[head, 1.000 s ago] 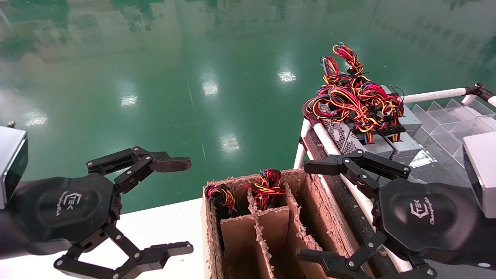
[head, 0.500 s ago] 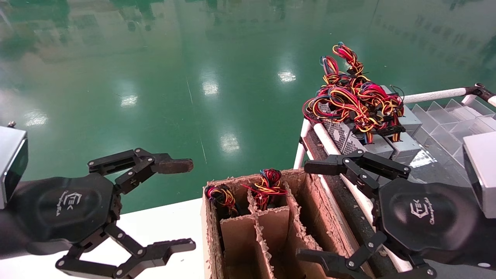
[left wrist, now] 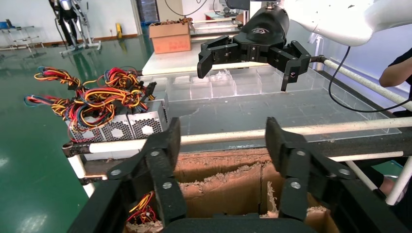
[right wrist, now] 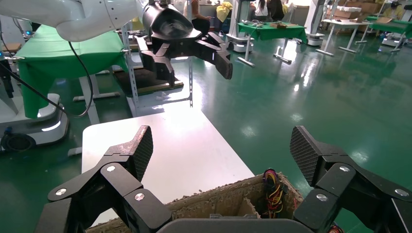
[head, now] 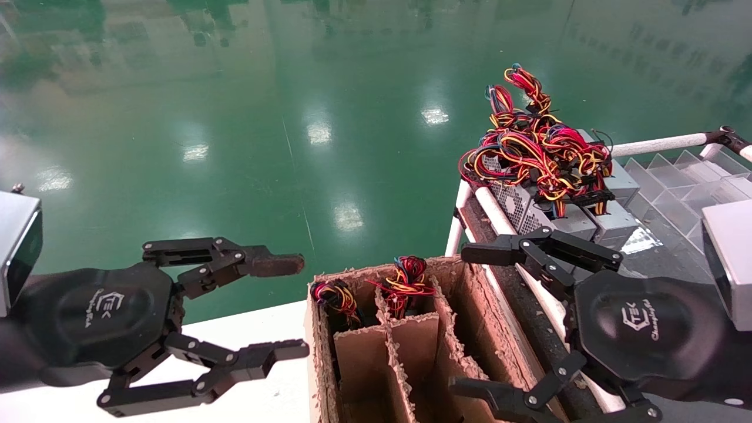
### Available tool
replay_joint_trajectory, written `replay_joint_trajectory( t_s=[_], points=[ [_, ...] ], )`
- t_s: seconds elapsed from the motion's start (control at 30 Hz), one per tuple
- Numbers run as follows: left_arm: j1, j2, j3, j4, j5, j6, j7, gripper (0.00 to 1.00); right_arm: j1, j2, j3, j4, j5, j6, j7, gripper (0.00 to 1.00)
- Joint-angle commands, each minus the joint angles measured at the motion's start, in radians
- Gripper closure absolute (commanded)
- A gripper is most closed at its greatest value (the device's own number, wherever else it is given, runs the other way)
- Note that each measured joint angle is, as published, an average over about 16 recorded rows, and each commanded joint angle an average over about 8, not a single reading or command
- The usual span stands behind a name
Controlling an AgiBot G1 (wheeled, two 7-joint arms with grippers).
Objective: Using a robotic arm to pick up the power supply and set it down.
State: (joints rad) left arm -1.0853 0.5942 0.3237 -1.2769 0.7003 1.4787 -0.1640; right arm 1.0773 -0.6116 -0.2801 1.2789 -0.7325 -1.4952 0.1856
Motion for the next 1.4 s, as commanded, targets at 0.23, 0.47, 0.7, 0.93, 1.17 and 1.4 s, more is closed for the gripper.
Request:
replay_joint_trajectory(
  t_s=[0.23,0.47,0.7,0.93,1.17,1.4],
  points=[
    [0.000,0.000,0.000,0.000,0.000,0.000,0.000,1.00,0.000,0.000,0.000,0.001,0.000,0.000,0.000,0.00],
    [0.000,0.000,0.000,0.000,0.000,0.000,0.000,1.00,-0.001,-0.001,-0.001,-0.006,-0.004,0.007,0.002,0.00],
    [0.000,0.000,0.000,0.001,0.000,0.000,0.000,1.00,0.012,-0.011,-0.008,-0.043,-0.033,0.042,0.009,0.00],
    [0.000,0.000,0.001,0.001,0.000,0.000,0.000,1.00,0.058,-0.042,-0.048,-0.104,-0.130,0.102,0.027,0.00],
    [0.000,0.000,0.001,0.001,0.000,0.000,0.000,0.20,0.153,-0.131,-0.134,-0.211,-0.298,0.179,0.069,0.00],
    [-0.001,0.000,0.001,0.001,0.000,0.000,0.001,0.00,0.223,-0.240,-0.197,-0.377,-0.397,0.210,0.055,0.70]
  ],
)
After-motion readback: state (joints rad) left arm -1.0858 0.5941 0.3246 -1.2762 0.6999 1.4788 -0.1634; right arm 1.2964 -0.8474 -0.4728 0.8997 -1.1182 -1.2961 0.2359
